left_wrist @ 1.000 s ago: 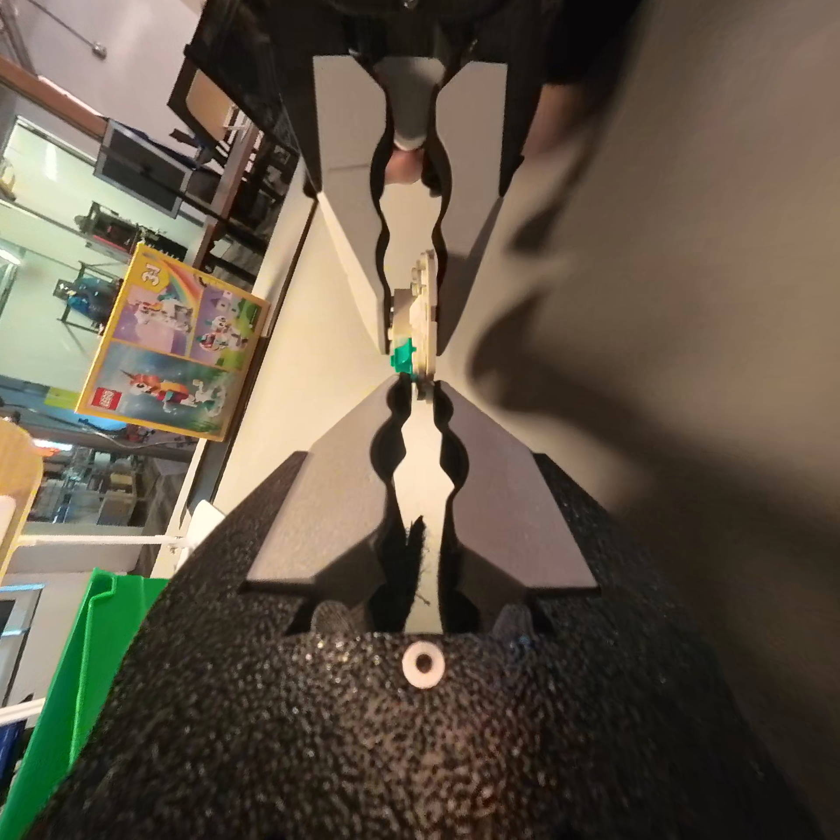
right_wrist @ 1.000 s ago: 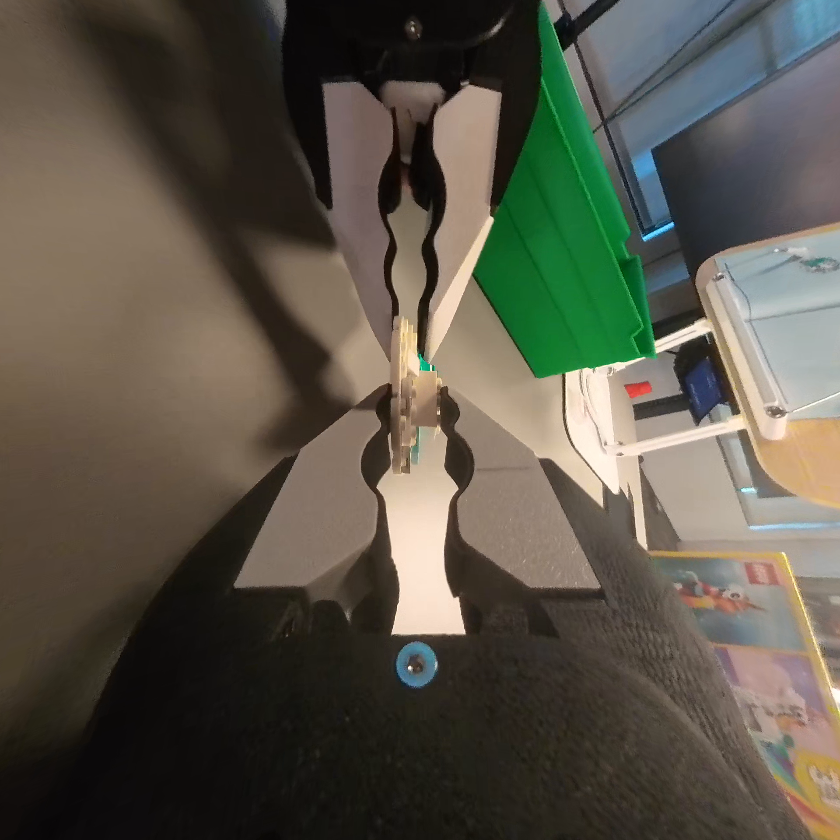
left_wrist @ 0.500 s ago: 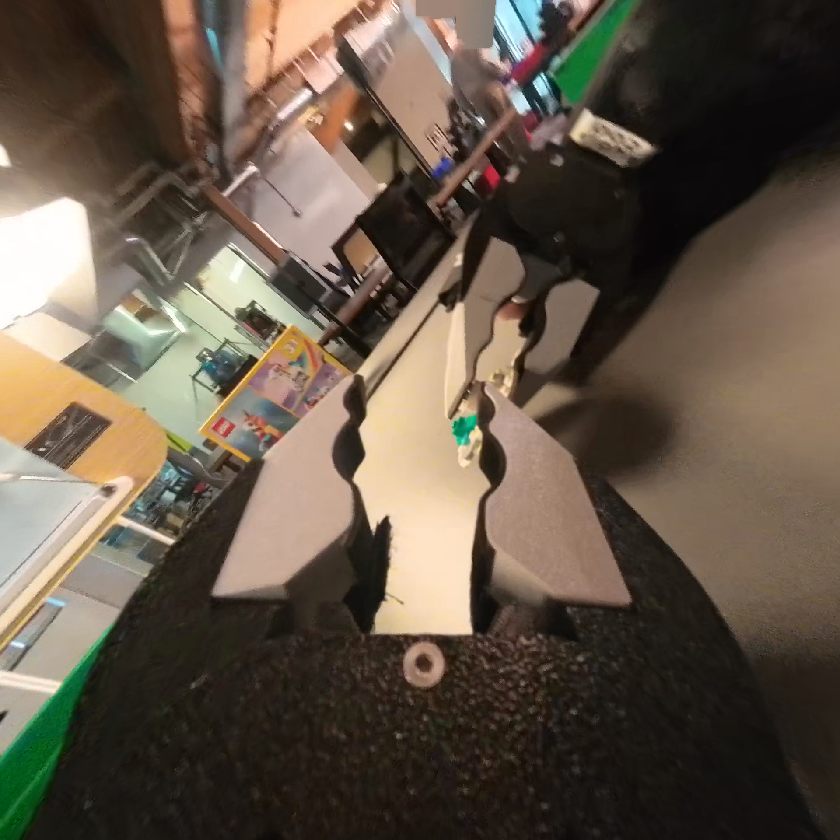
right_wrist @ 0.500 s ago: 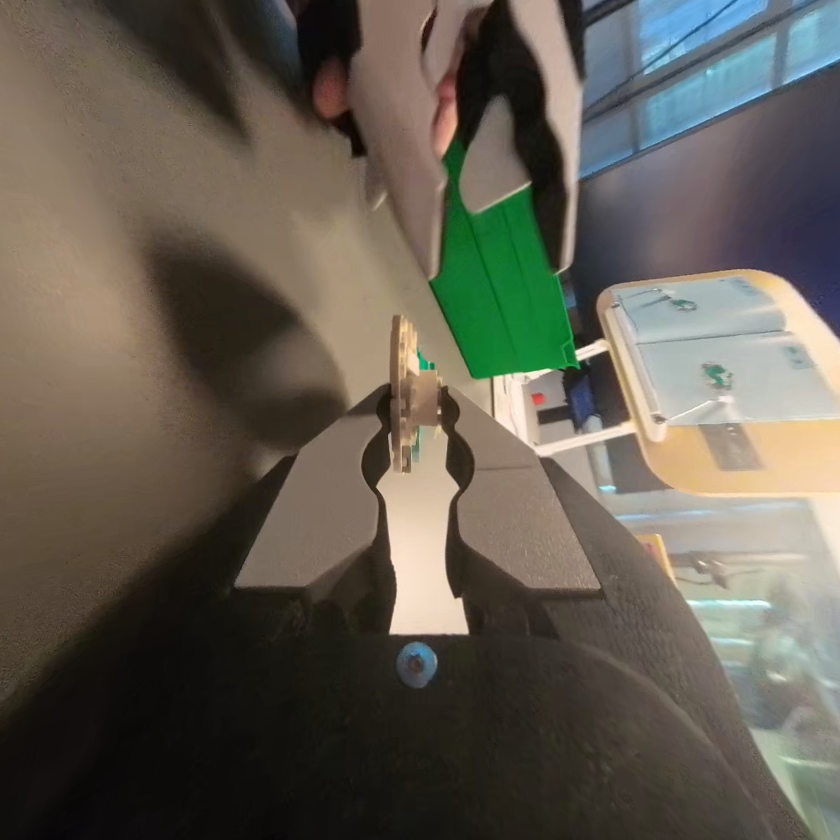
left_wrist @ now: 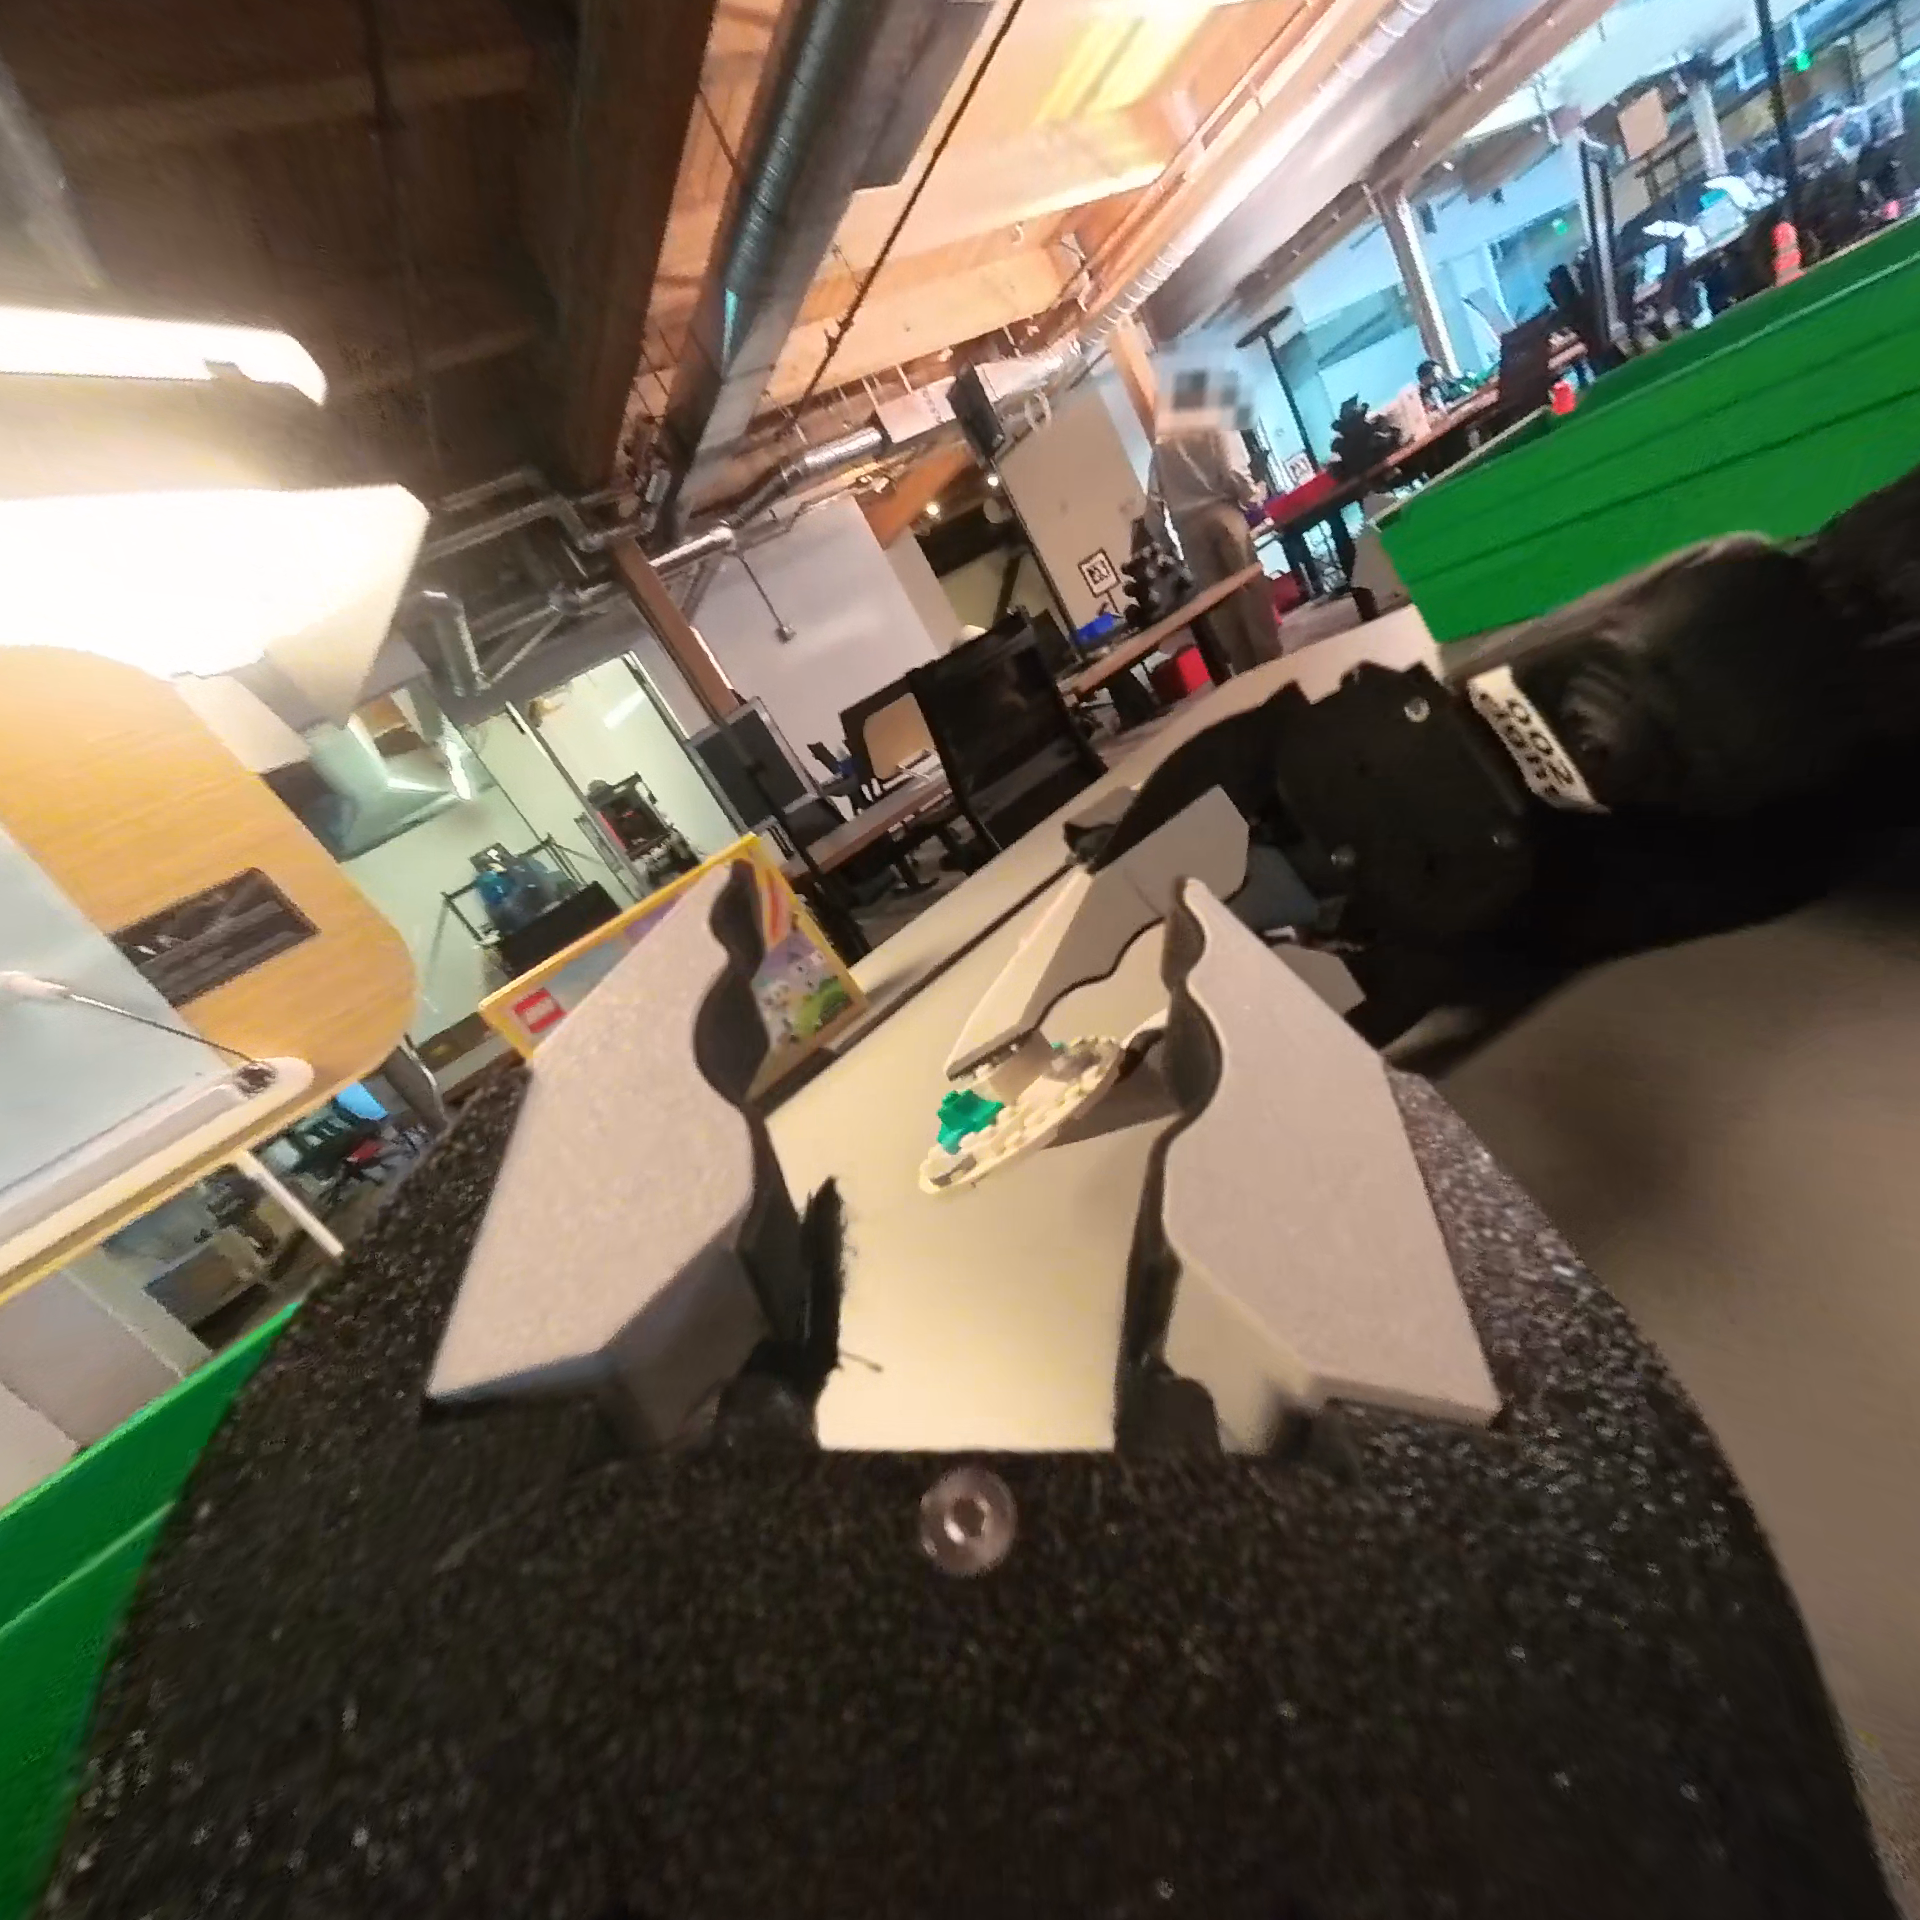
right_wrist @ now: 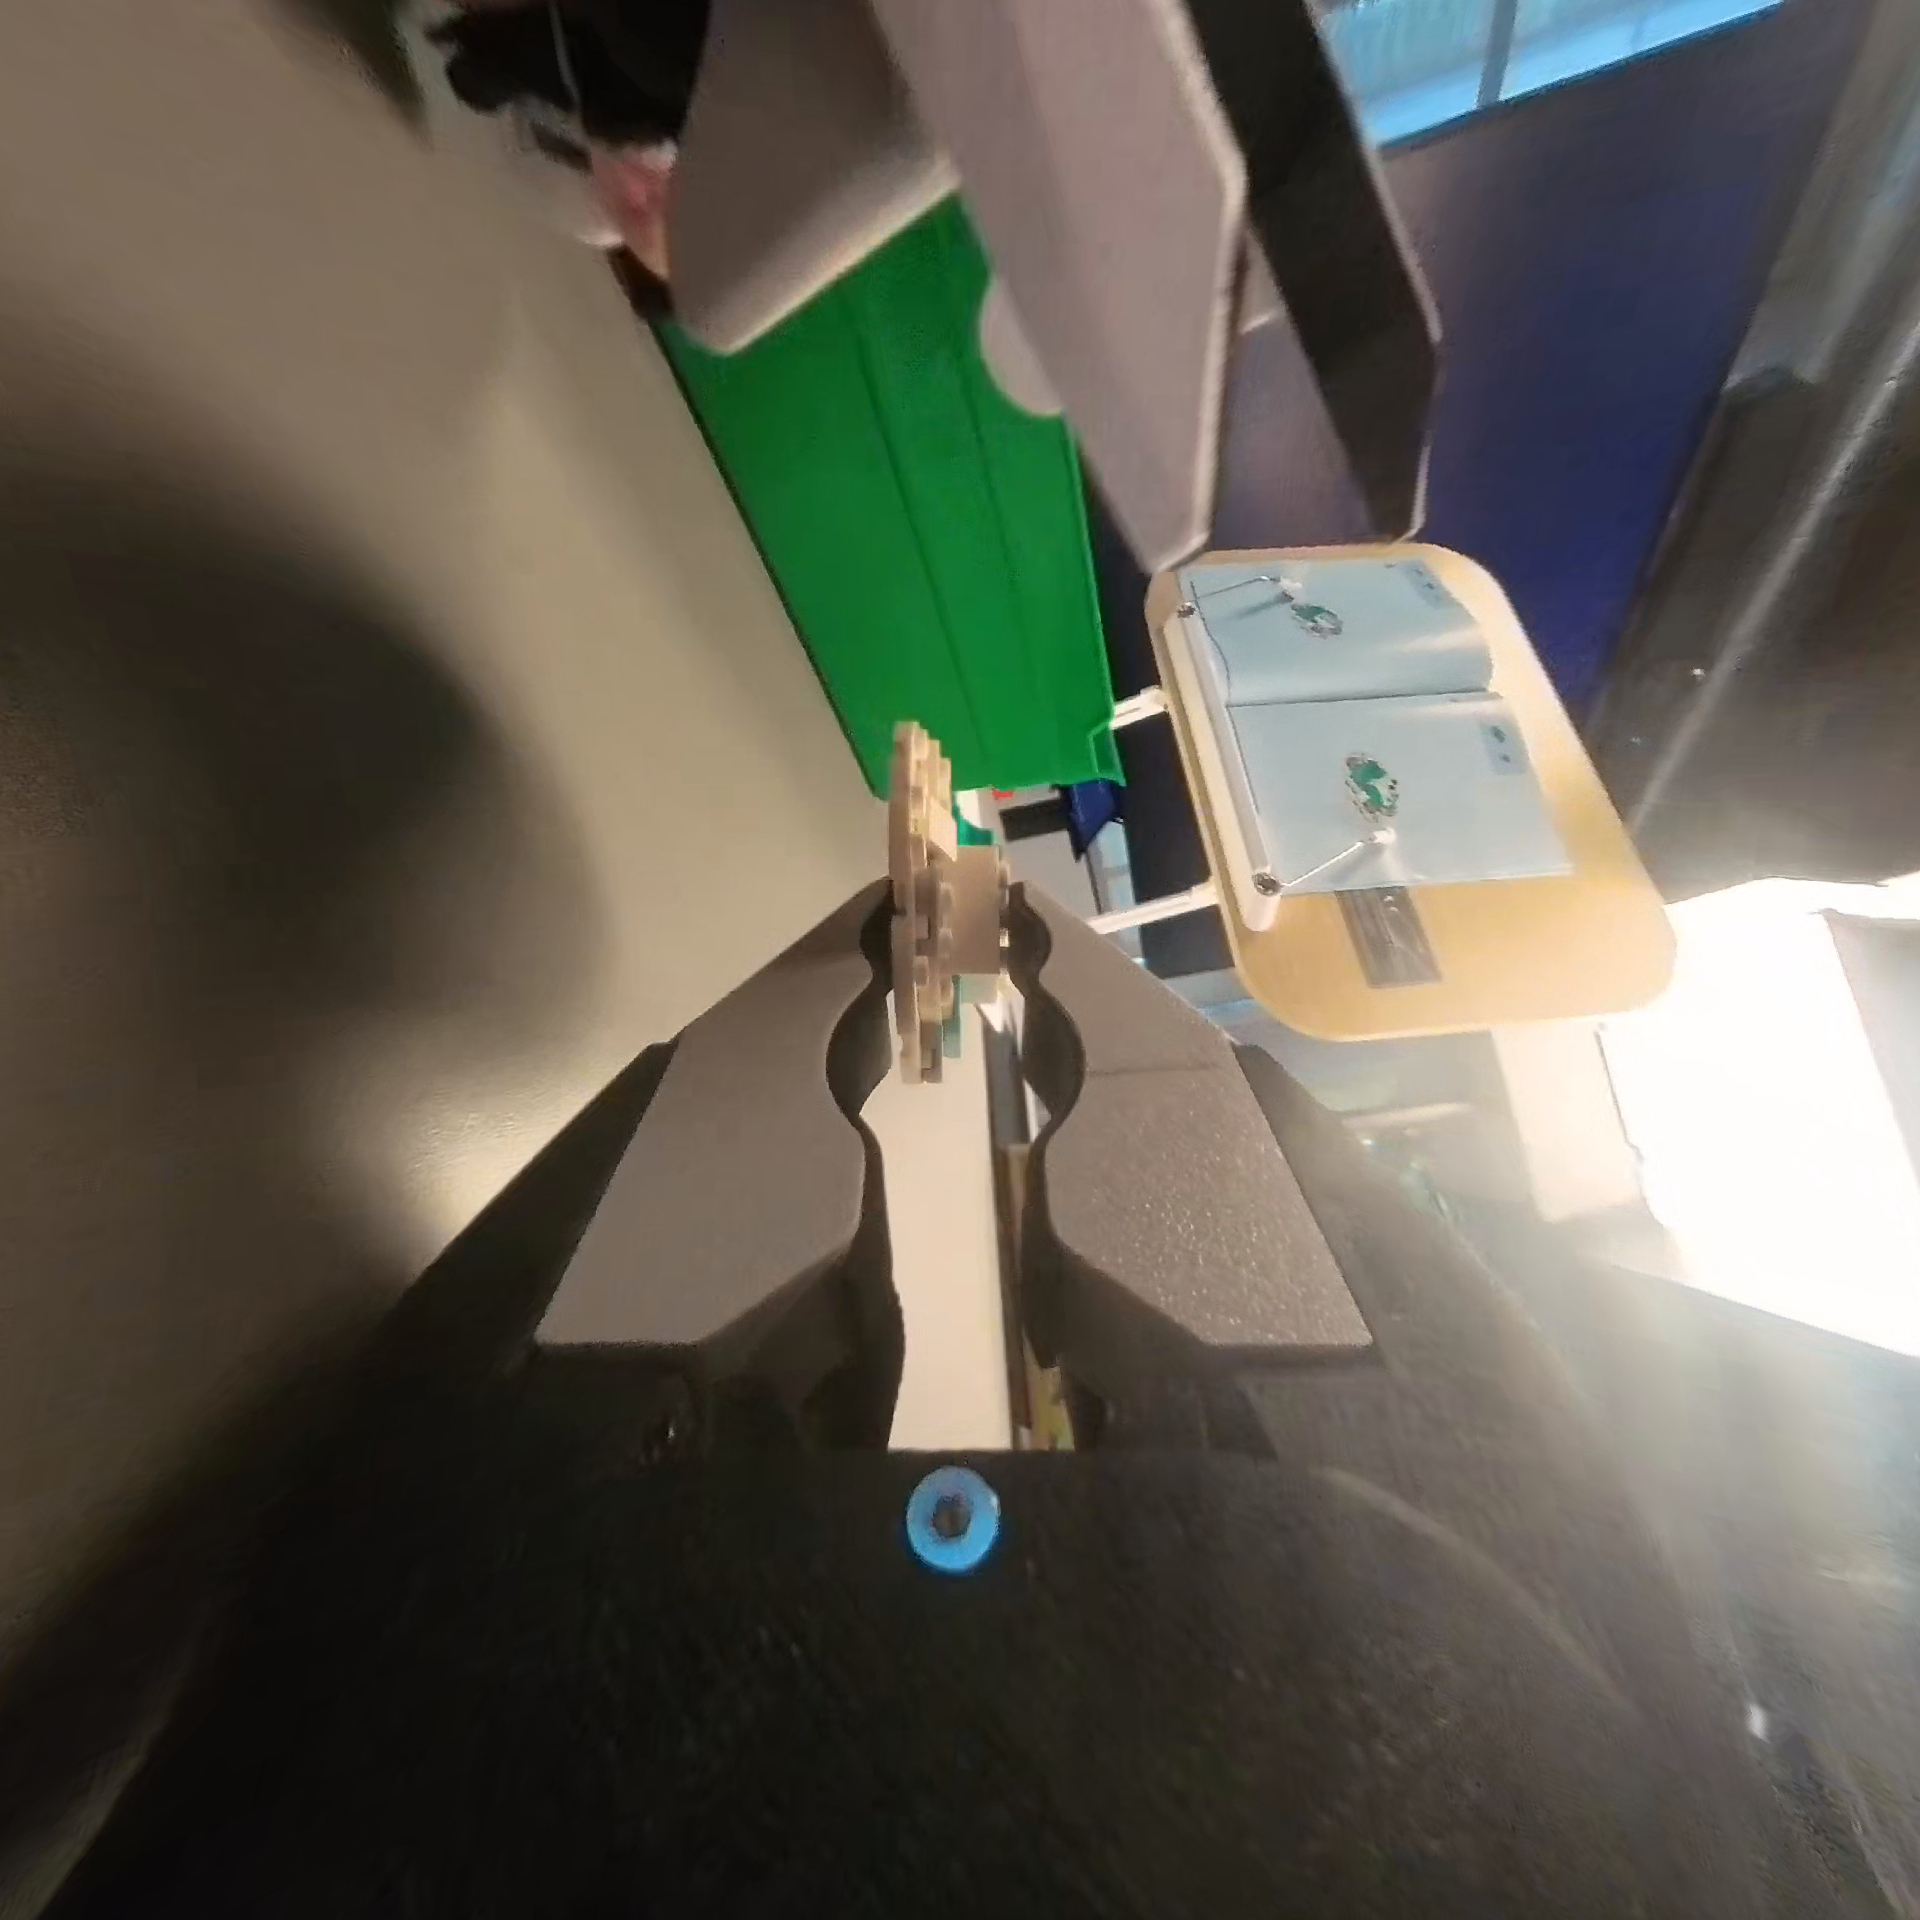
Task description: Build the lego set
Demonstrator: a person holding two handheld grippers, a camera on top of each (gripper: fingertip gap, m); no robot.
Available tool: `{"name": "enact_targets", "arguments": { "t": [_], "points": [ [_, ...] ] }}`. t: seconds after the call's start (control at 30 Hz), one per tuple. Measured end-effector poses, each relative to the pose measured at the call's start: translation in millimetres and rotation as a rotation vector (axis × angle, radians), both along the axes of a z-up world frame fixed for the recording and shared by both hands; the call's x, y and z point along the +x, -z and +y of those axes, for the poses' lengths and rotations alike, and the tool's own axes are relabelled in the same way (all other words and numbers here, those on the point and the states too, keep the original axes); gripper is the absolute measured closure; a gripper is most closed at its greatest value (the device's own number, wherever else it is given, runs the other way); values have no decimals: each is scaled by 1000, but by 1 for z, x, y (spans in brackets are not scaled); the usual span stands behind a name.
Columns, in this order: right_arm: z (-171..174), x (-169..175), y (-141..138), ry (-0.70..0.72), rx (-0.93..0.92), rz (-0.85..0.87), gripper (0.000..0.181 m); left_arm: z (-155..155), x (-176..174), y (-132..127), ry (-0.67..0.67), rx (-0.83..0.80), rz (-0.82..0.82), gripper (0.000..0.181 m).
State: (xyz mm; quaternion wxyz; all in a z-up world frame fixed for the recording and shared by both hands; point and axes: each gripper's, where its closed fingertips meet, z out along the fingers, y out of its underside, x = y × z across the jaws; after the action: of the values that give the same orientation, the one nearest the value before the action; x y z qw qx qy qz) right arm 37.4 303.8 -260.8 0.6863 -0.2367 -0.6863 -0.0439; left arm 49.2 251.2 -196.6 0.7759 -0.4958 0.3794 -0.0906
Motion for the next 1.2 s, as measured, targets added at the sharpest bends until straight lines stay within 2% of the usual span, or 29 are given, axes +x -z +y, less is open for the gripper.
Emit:
{"name": "enact_targets", "arguments": {
  "t": [0.23, 0.47, 0.67, 0.77, 0.83, 0.97, 1.1, 1.2],
  "points": [
    [20, 6, 3, 91, -46, 15, 163, -2, -2, -9, -33, 64, 7, 103],
    [20, 6, 0, 64, -85, 45, 164, -5, 4, -4, -36, 88, 57, 109],
    [21, 9, -14, 19, -172, 138, 163, -16, 14, 0, 47, 47, 55, 115],
    [18, 6, -17, -16, -199, 161, 163, -35, 22, -8, 128, 30, 40, 119],
    [19, 1, -16, -25, -193, 157, 163, -46, 21, -17, 156, 13, 26, 113],
    [20, -15, -9, -66, -164, 114, 164, -62, -12, -56, 70, 45, -68, 114],
    [22, -28, -6, -110, -127, 87, 164, -82, -69, -78, -5, 2, -200, 113],
    [26, -34, -8, -124, -124, 97, 164, -90, -123, -92, -164, 11, -227, 115]
  ]
}}
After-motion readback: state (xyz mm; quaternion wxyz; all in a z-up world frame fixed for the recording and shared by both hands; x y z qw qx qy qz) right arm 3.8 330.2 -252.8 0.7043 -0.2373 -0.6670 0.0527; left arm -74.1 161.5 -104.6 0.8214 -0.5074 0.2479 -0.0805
